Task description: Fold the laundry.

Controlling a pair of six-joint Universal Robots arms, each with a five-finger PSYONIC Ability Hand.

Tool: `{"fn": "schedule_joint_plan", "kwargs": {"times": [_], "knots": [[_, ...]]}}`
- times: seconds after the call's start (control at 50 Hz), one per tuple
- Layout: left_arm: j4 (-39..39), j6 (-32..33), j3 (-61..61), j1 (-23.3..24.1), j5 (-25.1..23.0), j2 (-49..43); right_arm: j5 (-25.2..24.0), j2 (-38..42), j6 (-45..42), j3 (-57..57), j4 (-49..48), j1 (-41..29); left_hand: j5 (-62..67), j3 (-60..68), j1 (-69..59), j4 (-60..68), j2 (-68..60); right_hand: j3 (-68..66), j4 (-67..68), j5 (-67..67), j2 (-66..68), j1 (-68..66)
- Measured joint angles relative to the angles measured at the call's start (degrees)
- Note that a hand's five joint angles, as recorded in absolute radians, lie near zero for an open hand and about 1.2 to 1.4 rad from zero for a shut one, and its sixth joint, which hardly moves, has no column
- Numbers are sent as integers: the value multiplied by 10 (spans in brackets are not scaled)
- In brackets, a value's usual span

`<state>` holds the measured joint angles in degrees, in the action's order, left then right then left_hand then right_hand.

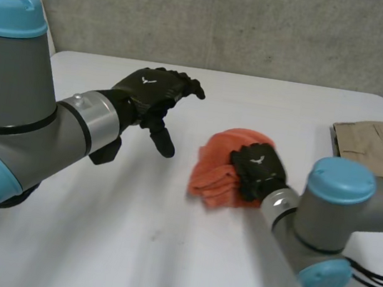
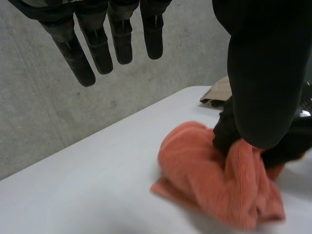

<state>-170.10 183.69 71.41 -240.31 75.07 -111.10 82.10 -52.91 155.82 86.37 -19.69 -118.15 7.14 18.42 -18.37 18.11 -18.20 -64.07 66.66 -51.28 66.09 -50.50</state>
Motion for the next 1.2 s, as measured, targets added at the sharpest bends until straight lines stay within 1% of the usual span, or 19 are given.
{"fn": "schedule_joint_plan", "kwargs": {"times": [0.2, 0.3, 0.4, 0.48, 0.52, 0.58, 0.6, 0.64, 0.66, 0.68, 0.7, 0.76, 0.84, 0.9, 0.96, 0.98, 1.04, 1.12, 1.2], "knots": [[0, 1, 13, -8, 0, 0, -16, -9, -100, -5, 4, 116, 0, 0, 0, 0, 1, 0, 2, 0, 0, 0], [-1, 1, 19, -14, 0, 0, -47, 7, -137, -38, 6, 165, 0, 0, 0, 0, 1, -3, 3, 0, 0, 0], [-1, 1, 22, -18, 1, 0, -76, 34, -147, -100, 22, 188, 0, 0, 0, 0, 1, -5, 5, 0, 0, -8], [-1, 0, 23, -21, 1, 0, -93, 67, -143, -215, 48, 207, 0, 0, 0, 0, 1, -5, 5, 0, 0, -8], [-1, 0, 23, -21, 1, 0, -95, 74, -139, -251, 52, 212, 0, 0, 0, 0, 1, -5, 5, 0, 0, -8], [-1, 0, 23, -21, 2, 0, -96, 96, -119, -352, 57, 225, 0, 0, 0, 0, 1, -5, 7, 0, 0, -8], [-1, 0, 23, -21, 2, 0, -96, 96, -119, -352, 57, 225, 0, 0, 0, 0, 1, -5, 7, 0, 0, -8], [-1, 0, 23, -21, 3, 0, -93, 122, -91, -453, 56, 241, 0, 0, 0, 0, 1, -8, 11, 0, 0, -8], [-1, 0, 23, -21, 3, 0, -93, 122, -91, -453, 56, 241, 0, 0, 0, 0, 1, -8, 11, 0, 0, -8], [-1, 0, 23, -21, 4, 1, -90, 143, -71, -520, 58, 256, 0, 0, 0, 0, 1, -10, 12, 0, 0, -8], [0, 0, 23, -21, 4, 1, -90, 154, -61, -555, 59, 265, 0, 0, 0, 0, 1, -10, 12, 0, 0, -8], [0, 0, 24, -21, 7, 1, -91, 183, -43, -626, 68, 290, 0, 0, 0, 0, 1, -11, 12, -1, 0, -8], [0, -1, 27, -21, 9, 2, -102, 211, -33, -675, 84, 320, 0, 0, 0, 0, 1, -11, 12, -12, 0, -8], [-1, -2, 32, -20, 10, 2, -121, 225, -32, -683, 98, 336, 0, 0, 0, 0, 1, -16, 14, -12, 0, -8], [-3, -3, 36, -20, 10, 1, -155, 238, -32, -667, 117, 350, 0, 0, 0, 0, 1, -18, 15, -12, 0, -8], [-5, -3, 38, -19, 10, 1, -177, 242, -33, -647, 126, 358, 0, 0, 0, 0, 1, -20, 16, -12, 0, -8], [-8, -3, 41, -18, 10, 0, -207, 243, -35, -609, 136, 372, 0, 0, 0, 0, 1, -20, 16, -12, 0, -8], [-13, -4, 44, -17, 11, -4, -258, 232, -40, -519, 143, 404, 0, 0, 0, 0, 1, -20, 16, -12, 0, -8], [-14, -4, 45, -16, 11, -7, -293, 215, -43, -455, 141, 429, 0, 0, 0, 0, 1, -21, 16, -12, 0, -8]]}}
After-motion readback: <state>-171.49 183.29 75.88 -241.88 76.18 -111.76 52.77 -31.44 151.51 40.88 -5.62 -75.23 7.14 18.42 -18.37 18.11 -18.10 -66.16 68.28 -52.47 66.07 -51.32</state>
